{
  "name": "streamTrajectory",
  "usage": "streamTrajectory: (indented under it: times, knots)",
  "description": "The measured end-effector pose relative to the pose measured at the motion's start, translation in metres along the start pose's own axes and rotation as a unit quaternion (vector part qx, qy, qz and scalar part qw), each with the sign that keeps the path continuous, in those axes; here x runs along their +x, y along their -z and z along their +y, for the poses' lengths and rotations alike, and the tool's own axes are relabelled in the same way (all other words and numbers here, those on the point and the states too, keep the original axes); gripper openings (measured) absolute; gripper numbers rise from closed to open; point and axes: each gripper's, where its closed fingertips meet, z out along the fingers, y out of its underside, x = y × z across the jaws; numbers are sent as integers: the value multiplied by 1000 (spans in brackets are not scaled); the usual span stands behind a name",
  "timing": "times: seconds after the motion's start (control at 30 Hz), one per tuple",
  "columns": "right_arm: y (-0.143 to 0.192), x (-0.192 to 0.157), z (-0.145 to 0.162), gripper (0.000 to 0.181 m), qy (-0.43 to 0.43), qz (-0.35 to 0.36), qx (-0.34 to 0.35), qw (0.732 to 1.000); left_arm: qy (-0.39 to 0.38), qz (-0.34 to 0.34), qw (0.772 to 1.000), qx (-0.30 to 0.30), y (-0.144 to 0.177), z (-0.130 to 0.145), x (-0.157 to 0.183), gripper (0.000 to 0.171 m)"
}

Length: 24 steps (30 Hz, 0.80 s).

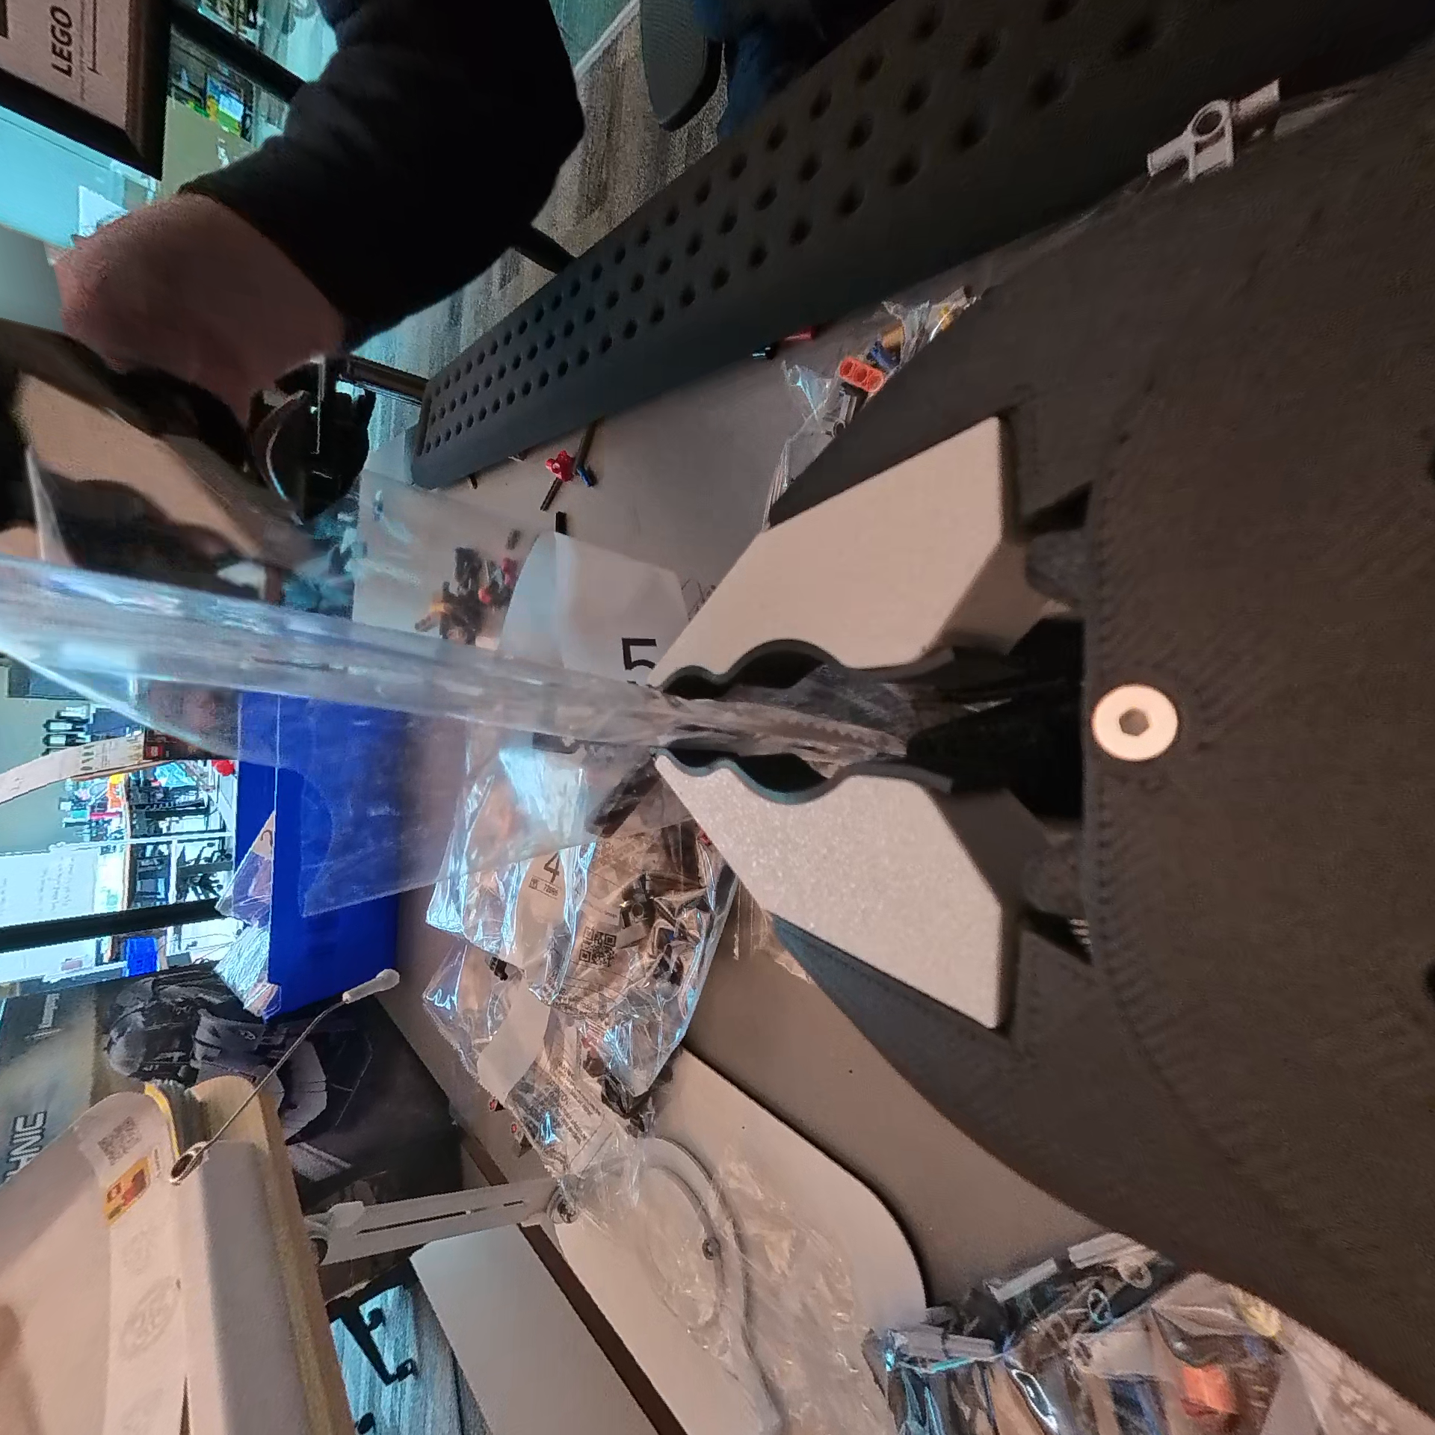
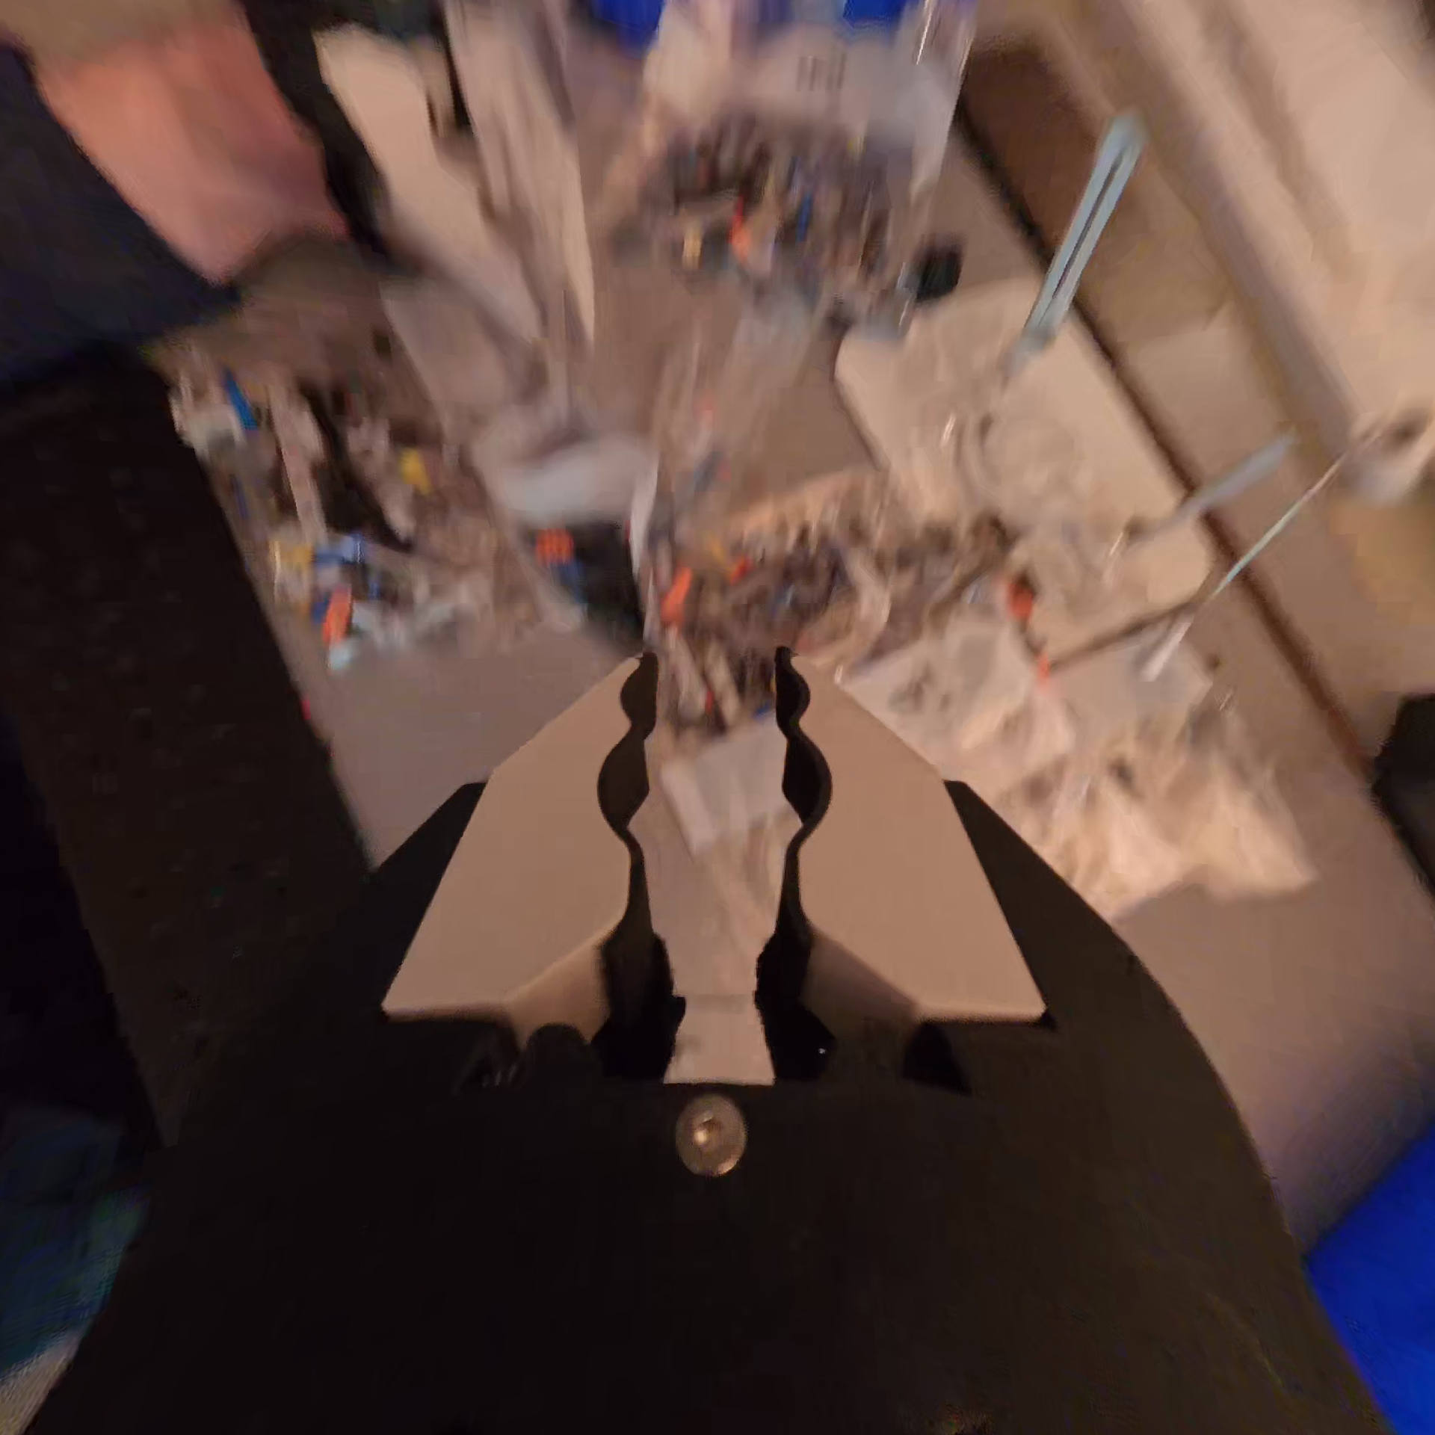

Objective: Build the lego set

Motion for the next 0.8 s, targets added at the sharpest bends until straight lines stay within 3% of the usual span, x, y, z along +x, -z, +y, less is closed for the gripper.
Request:
streamTrajectory:
  times: [0.13,0.33,0.5,0.8]
  knots:
    - [9,-2,100,31,-43,-10,-124,991,0,-1,1000,-1,0,0,0,10]
    - [9,-14,174,32,-86,-30,-179,980,4,-4,1000,-5,0,4,-2,9]
    - [2,-23,198,34,-95,-52,-210,972,7,-5,1000,-11,-1,7,-3,9]
    - [-6,-24,203,39,-93,-49,-215,971,7,-3,1000,-15,-2,8,-2,10]
